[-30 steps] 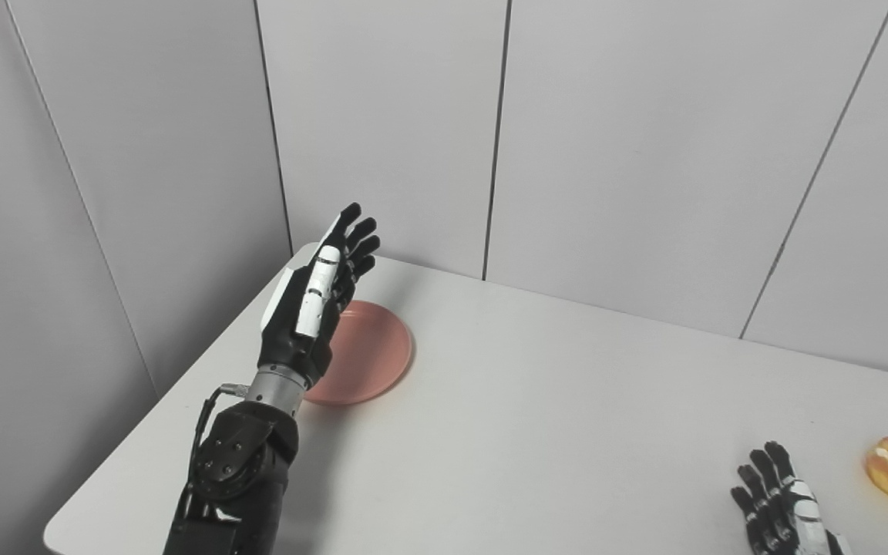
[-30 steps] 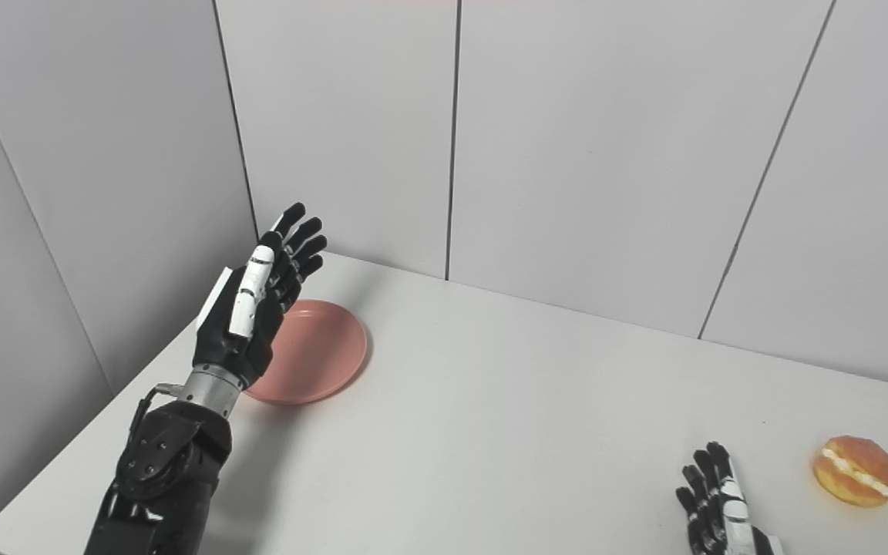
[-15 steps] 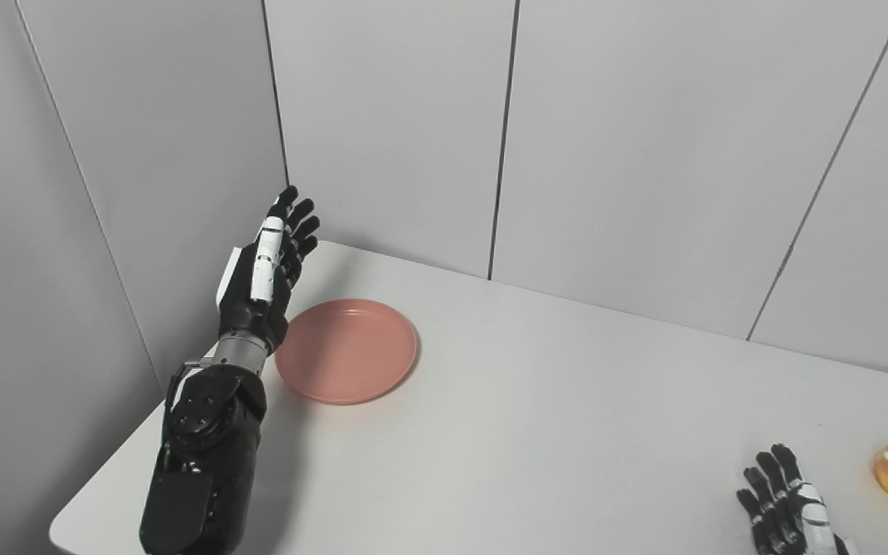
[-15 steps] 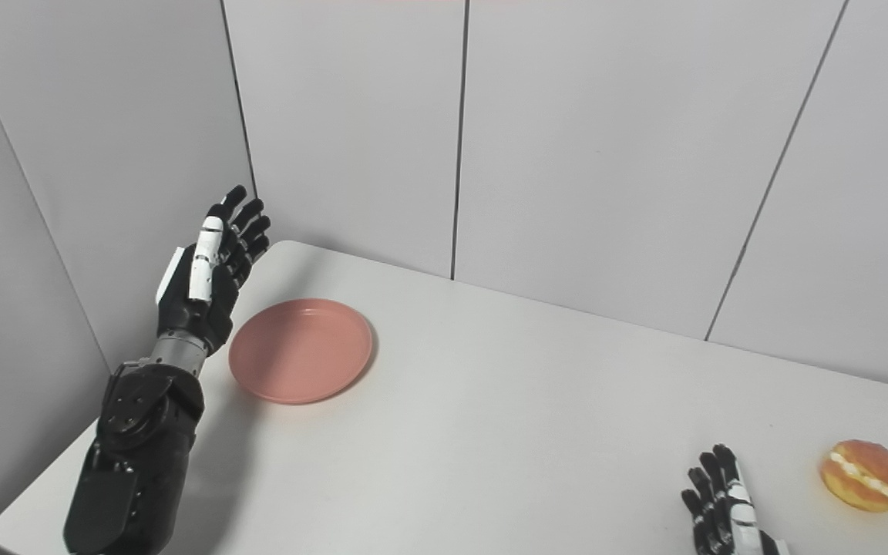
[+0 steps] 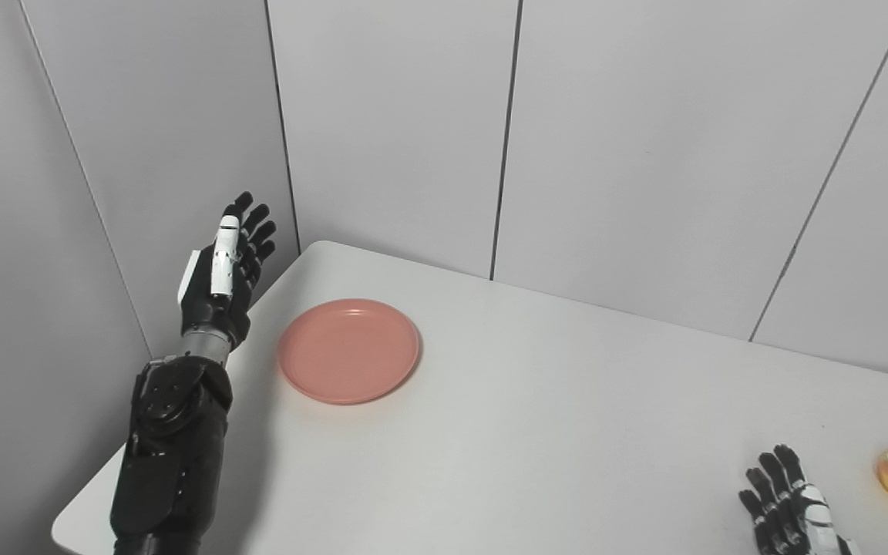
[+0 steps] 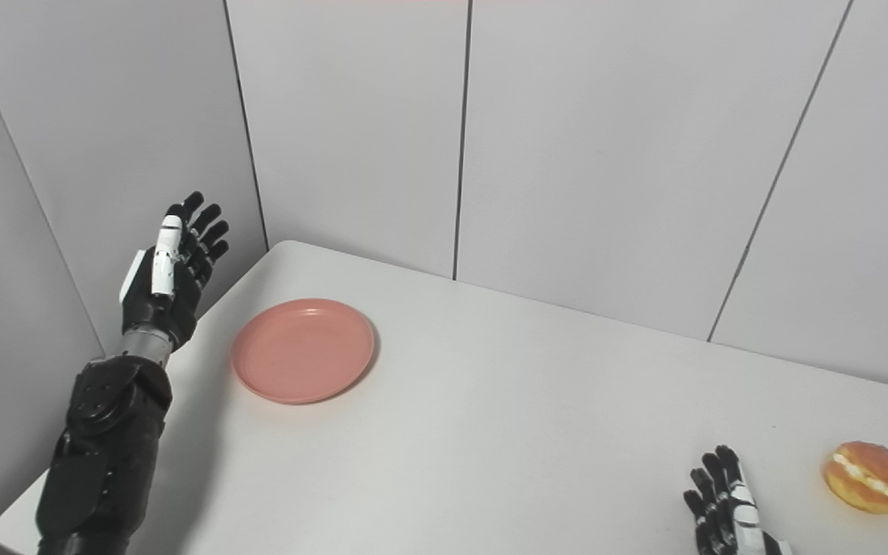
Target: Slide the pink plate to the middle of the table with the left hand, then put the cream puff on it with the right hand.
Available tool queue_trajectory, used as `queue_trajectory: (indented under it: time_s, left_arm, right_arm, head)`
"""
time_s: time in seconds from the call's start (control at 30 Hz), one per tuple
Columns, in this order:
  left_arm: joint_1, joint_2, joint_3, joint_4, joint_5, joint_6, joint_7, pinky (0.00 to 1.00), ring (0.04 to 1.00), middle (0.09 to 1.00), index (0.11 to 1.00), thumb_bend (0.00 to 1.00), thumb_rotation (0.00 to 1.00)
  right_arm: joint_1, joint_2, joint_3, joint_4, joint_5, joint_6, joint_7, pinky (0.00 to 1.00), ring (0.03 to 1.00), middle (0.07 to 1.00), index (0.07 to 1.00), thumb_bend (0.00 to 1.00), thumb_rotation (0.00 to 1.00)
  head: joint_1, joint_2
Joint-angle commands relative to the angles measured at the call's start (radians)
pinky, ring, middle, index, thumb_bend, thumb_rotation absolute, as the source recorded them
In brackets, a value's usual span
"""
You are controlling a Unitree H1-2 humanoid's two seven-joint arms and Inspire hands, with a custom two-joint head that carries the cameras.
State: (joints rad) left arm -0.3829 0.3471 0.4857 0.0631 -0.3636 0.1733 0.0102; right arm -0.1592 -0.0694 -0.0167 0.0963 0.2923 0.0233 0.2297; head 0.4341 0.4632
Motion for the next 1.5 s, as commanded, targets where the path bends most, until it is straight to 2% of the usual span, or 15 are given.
queue_trajectory:
  time_s: [0.0,0.7,0.93,1.47]
  left_arm:
    - [-0.042,0.039,0.009,-0.008,-0.006,-0.019,0.006,0.98,0.965,0.974,0.971,0.40,1.00]
    - [-0.020,0.026,-0.009,0.126,-0.011,-0.055,0.000,0.98,0.968,0.976,0.971,0.38,1.00]
    - [-0.016,0.007,0.009,0.162,-0.020,-0.056,0.012,0.97,0.954,0.962,0.958,0.37,1.00]
    - [-0.034,0.017,0.024,0.292,-0.041,-0.092,-0.004,1.00,0.990,0.989,0.993,0.35,1.00]
  right_arm:
    - [0.035,-0.002,-0.003,0.031,0.004,0.019,0.008,1.00,1.000,1.000,1.000,0.15,1.00]
    - [0.038,-0.011,-0.004,0.011,0.009,0.034,0.004,1.00,1.000,1.000,1.000,0.17,1.00]
    - [0.040,-0.014,-0.002,0.003,0.010,0.040,0.005,1.00,1.000,1.000,1.000,0.17,1.00]
    - [0.039,-0.018,-0.001,0.013,0.011,0.025,0.014,1.00,1.000,1.000,1.000,0.18,1.00]
  head:
    - [0.000,0.000]
    - [0.003,0.021]
    - [0.005,0.027]
    - [0.004,0.035]
